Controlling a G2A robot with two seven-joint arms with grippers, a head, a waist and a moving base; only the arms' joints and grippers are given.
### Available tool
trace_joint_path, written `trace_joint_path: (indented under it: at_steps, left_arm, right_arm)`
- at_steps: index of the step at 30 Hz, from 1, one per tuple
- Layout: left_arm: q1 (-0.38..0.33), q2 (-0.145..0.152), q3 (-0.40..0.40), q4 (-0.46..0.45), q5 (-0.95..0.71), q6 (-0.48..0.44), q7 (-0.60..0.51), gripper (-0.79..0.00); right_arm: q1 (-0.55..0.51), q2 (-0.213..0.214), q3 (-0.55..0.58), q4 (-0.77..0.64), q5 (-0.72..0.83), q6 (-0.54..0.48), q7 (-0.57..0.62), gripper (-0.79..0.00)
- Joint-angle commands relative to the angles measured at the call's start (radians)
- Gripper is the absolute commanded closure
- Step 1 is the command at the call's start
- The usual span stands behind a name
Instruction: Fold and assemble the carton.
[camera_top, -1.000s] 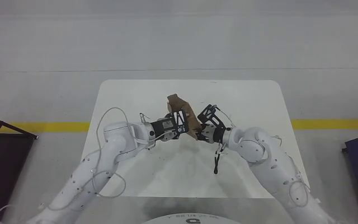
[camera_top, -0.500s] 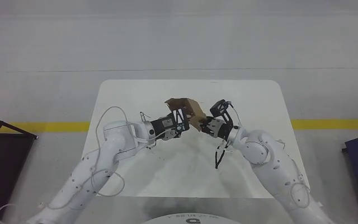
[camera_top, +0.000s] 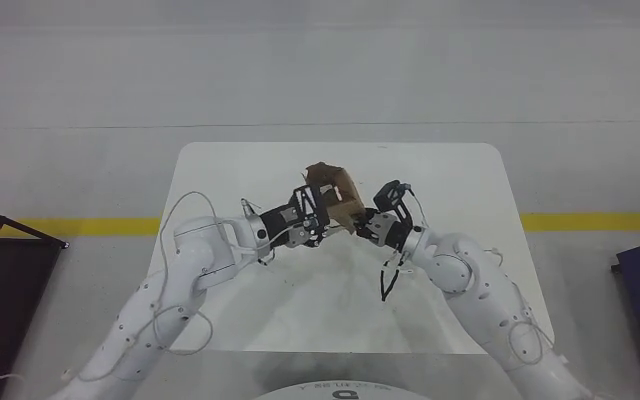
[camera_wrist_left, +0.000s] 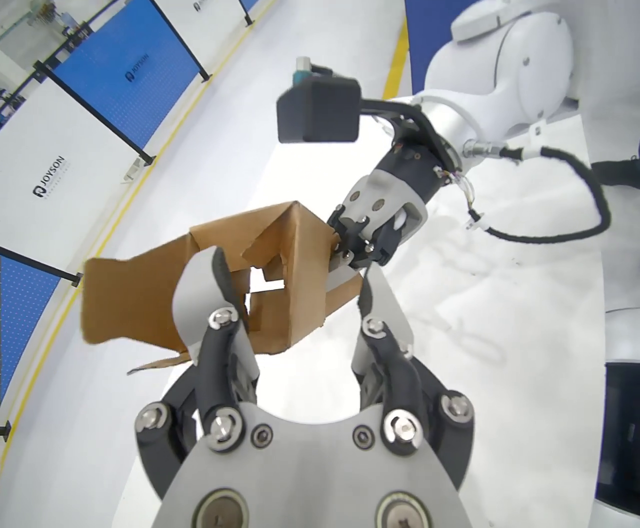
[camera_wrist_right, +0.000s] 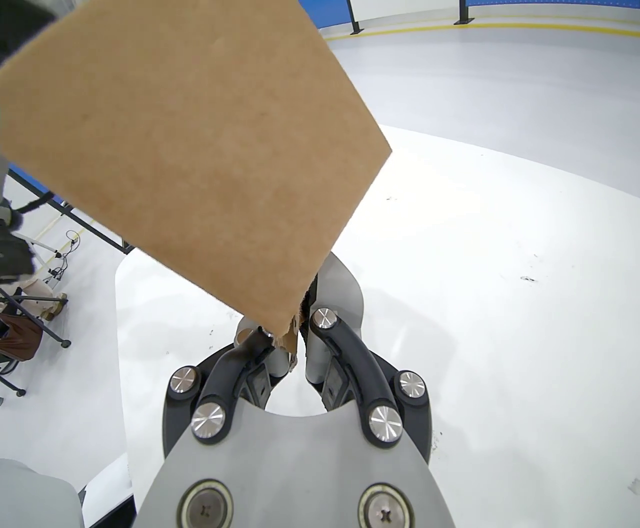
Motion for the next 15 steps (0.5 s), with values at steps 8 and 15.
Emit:
trace_joint_path:
  at_steps: [8, 15]
  left_arm:
    - [0.056, 0.014, -0.07, -0.045, -0.011, -0.024, 0.048, -0.785]
    - [0.041, 0.014, -0.049, -0.049, -0.005, -0.038, 0.035, -0.785]
  right_arm:
    - [0.012, -0.005, -0.018, 0.023, -0.033, -0.04, -0.028, 0.0]
    - [0.004, -0.007, -0.024, 0.009, -0.081, -0.029, -0.043, 0.0]
